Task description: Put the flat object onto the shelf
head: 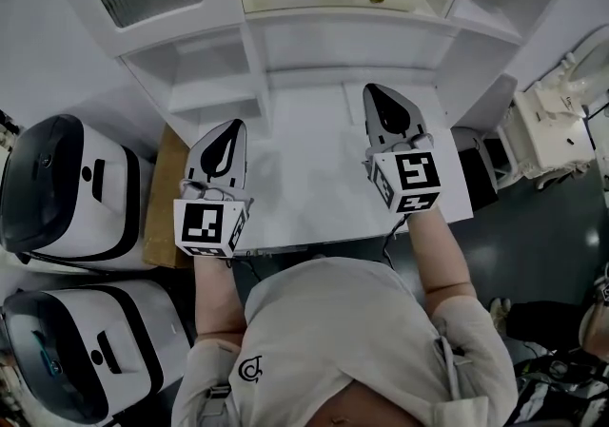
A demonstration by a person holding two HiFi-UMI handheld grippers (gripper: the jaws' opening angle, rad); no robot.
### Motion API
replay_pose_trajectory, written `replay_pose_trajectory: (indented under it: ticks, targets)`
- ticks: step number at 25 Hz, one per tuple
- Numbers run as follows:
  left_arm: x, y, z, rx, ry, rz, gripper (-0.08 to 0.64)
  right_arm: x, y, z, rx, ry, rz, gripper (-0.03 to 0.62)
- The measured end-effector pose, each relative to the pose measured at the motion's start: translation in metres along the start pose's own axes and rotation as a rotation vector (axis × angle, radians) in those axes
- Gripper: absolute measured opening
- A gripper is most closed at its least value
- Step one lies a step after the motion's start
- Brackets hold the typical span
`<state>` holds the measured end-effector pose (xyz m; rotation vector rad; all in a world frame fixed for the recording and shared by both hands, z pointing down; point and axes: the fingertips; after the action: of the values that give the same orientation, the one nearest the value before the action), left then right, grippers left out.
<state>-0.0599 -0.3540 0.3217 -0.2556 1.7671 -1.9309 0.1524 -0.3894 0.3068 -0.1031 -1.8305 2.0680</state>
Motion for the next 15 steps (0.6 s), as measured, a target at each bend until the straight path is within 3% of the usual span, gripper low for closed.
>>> replay_pose_trajectory:
  ticks: [11,15]
  targets:
    - [-0.012,0.006,0.013,-0.012,-0.031,0.003,0.014,0.005,-0.025,-0.007,-0.049,0.015,0.074,0.006]
    - [-0.013,0.007,0.018,-0.022,-0.043,-0.007,0.014,0.008,-0.024,-0.006,-0.038,0.024,0.046,0.006]
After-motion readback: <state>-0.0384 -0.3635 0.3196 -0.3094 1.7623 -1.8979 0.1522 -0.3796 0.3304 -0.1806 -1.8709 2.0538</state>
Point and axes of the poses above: the fingertips, and each gripper's own axes: z forward along the fingers, x to its left, y out of its top, and after that the axes turned 13 degrees about x, right-handed
